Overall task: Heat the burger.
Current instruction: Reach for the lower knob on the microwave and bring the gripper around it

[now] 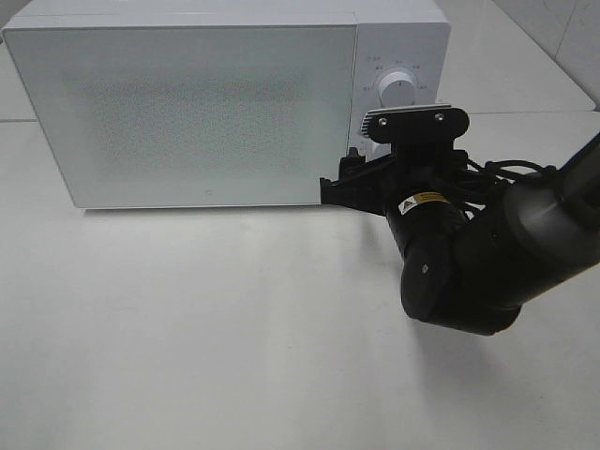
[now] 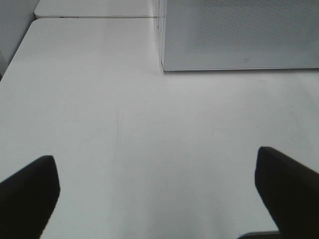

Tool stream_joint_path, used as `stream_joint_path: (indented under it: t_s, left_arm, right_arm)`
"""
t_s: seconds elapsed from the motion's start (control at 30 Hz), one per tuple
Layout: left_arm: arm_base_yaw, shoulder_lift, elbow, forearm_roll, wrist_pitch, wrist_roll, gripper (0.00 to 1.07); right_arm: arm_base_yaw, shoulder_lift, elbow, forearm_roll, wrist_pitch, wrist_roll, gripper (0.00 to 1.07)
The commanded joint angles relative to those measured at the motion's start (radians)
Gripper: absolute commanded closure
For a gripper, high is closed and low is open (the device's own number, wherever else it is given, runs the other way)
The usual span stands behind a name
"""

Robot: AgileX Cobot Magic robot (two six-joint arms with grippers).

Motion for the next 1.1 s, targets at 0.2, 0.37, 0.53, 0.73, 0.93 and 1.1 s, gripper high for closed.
stream_joint_path:
  t_s: [0.2, 0.37, 0.53, 0.73, 0.93, 1.1]
  left_arm:
    - [0.003, -0.008, 0.003, -0.005, -0.013, -0.001, 0.07]
    - [0.003, -0.008, 0.003, -0.005, -0.013, -0.001, 0.07]
    - [0.003, -0.008, 0.003, -0.005, -0.013, -0.001, 0.07]
    - [0.003, -0.008, 0.003, -0.005, -0.013, -0.001, 0.07]
    - [0.003, -0.008, 0.003, -0.005, -0.013, -0.001, 0.07]
    - [0.003, -0.008, 0.003, -0.005, -0.013, -0.001, 0.07]
  right_arm:
    - [-0.033, 0.037, -0.069, -0.005, -0.185, 0.043, 0.31]
    - [-0.043, 0.076, -0.109, -0.008, -0.166, 0.043, 0.31]
    - [-0.065, 0.081, -0.114, -0.014, -0.167, 0.046, 0.31]
    - [-0.084, 0.094, -0.117, -0.044, -0.155, 0.071, 0.31]
    - [-0.086, 0.096, -0.117, -0.052, -0.152, 0.073, 0.32]
    - [-0.086, 0.096, -0.117, -0.052, -0.151, 0.074, 0.43]
